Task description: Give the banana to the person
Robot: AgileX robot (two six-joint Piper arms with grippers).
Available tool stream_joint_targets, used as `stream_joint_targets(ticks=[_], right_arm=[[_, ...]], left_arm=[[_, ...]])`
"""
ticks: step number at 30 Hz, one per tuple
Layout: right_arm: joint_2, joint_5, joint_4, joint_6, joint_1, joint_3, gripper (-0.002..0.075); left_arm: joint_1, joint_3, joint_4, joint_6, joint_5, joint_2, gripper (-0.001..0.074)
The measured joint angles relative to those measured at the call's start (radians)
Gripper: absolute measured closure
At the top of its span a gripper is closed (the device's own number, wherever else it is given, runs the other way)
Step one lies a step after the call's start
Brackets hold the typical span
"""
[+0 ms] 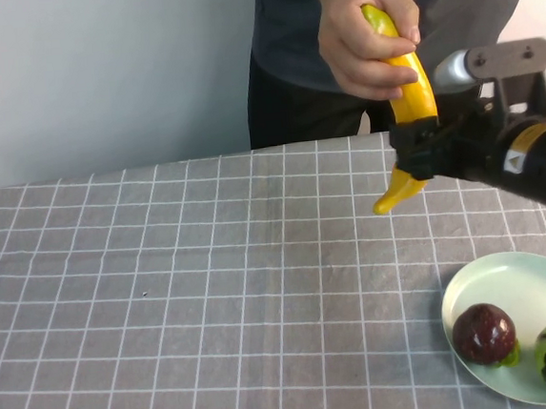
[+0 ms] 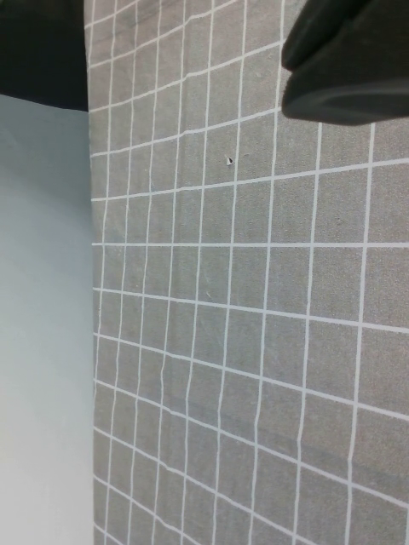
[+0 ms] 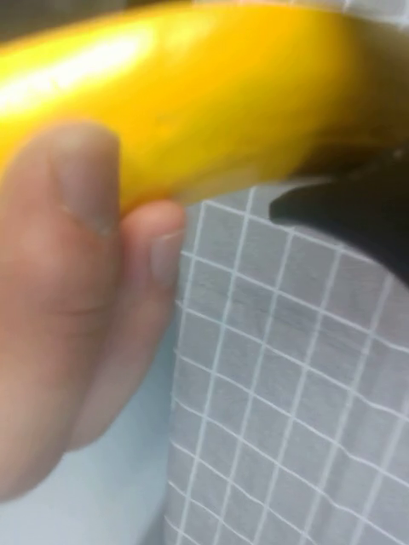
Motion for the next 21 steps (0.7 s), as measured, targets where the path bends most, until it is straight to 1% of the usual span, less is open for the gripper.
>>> stream_joint_targets(ticks=[4, 6, 7, 8, 10, 12, 13, 14, 17, 21], right_arm=[[-0.117, 0.165, -0.01, 0.003, 0.0, 0.0, 0.0244], [-0.198, 0.276, -0.014, 0.003, 0.0, 0.0, 0.0267], [-0.231, 0.323, -0.015, 0.003, 0.0, 0.0, 0.0293], [-0.273, 0.382, -0.017, 0.003, 0.0, 0.0, 0.0338], [-0.355, 0.498, -0.027, 0.003, 0.0, 0.0, 0.0452], [-0.433, 0.609, -0.04, 0.003, 0.0, 0.0, 0.0597], [-0.462, 0.653, -0.045, 0.003, 0.0, 0.0, 0.0645], [-0.497, 0.709, -0.05, 0.003, 0.0, 0.0, 0.0676], [-0.579, 0.864, -0.085, -0.003, 0.0, 0.0, 0.0715], [-0.654, 1.001, -0.171, -0.005, 0.0, 0.0, 0.0728]], left_arm=[[0.0, 0.0, 0.0, 0.0, 0.0, 0.0, 0.0739], [0.0, 0.0, 0.0, 0.0, 0.0, 0.0, 0.0739], [0.0, 0.0, 0.0, 0.0, 0.0, 0.0, 0.0739], [0.0, 0.0, 0.0, 0.0, 0.0, 0.0, 0.0739], [0.0, 0.0, 0.0, 0.0, 0.0, 0.0, 0.0739], [0.0, 0.0, 0.0, 0.0, 0.0, 0.0, 0.0739], [0.0, 0.0, 0.0, 0.0, 0.0, 0.0, 0.0739], [0.0, 0.0, 0.0, 0.0, 0.0, 0.0, 0.0739], [0.0, 0.0, 0.0, 0.0, 0.0, 0.0, 0.074], [0.0, 0.0, 0.0, 0.0, 0.0, 0.0, 0.0739]])
